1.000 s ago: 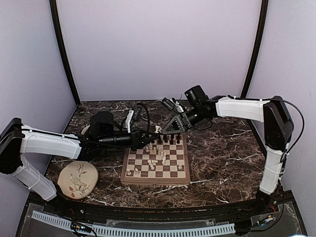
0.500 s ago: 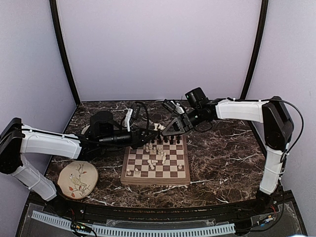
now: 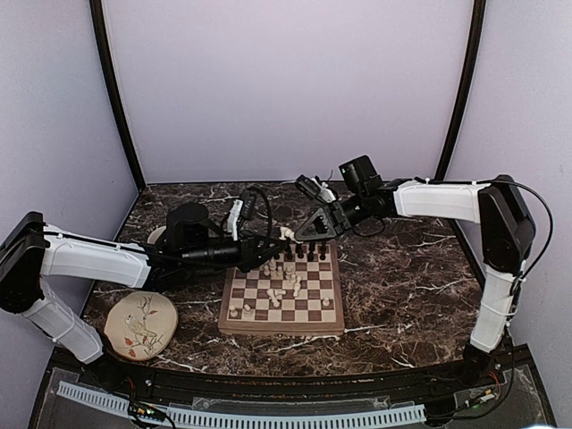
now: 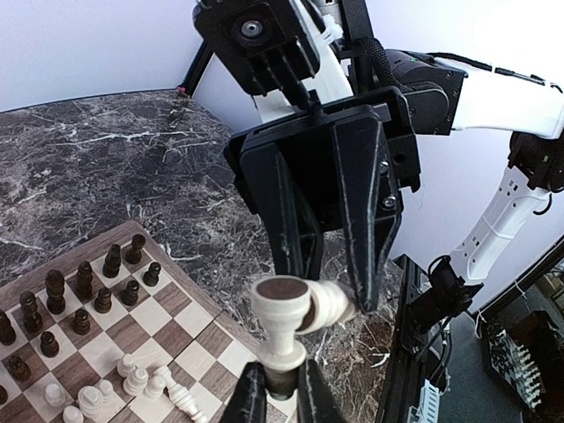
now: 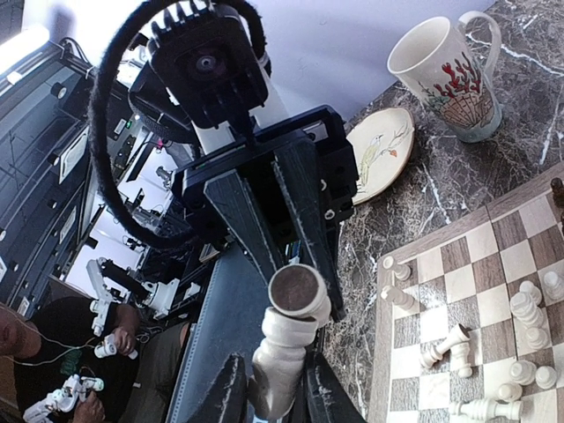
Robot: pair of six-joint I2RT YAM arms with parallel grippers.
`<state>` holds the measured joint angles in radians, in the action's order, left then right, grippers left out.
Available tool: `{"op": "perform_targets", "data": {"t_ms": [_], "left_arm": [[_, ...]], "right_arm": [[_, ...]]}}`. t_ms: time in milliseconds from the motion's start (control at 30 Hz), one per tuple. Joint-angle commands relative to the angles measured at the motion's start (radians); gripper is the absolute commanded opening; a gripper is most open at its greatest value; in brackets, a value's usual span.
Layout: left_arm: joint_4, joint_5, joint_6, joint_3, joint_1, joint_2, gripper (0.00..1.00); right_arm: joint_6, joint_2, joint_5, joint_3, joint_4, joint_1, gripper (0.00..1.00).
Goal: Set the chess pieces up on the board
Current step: Pick up the knight from the chess pile, then place the knight at g1.
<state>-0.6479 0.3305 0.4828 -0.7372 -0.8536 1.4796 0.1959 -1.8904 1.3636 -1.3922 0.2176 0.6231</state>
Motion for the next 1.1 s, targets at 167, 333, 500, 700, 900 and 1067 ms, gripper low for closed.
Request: {"op": "perform_targets", "data": {"t_ms": [167,333,500,700,900,1067], "left_arm": [[0.001,-0.01,0.0,-0.003,0.003,-0.001,0.0],[0.007,-0.023,-0.001,0.001,0.004,-0.001,0.0],[0.13,-0.053,-0.047,-0.028,0.004,-0.027,0.0],[0.321,-0.094,-0.109,-0.078,0.026,-0.059,0.0],[0.519,-0.078,-0.132,-0.156,0.071,-0.056,0.0],[0.71,-0.021,-0.168,-0.315,0.102,0.019,0.0]], "right_arm": [[0.049,0.044,-0.041,0.04,-0.07,-0.014,0.11],[0.022,0.045,-0.09,0.036,-0.039,-0.016,0.06],[-0.154,0.057,-0.188,-0.013,0.161,-0.017,0.05],[-0.289,0.082,-0.347,-0.025,0.282,-0.017,0.04],[-0.433,0.088,-0.61,-0.064,0.404,-0.003,0.03],[-0.56,0.124,-0.839,-0.083,0.49,0.079,0.03]]}}
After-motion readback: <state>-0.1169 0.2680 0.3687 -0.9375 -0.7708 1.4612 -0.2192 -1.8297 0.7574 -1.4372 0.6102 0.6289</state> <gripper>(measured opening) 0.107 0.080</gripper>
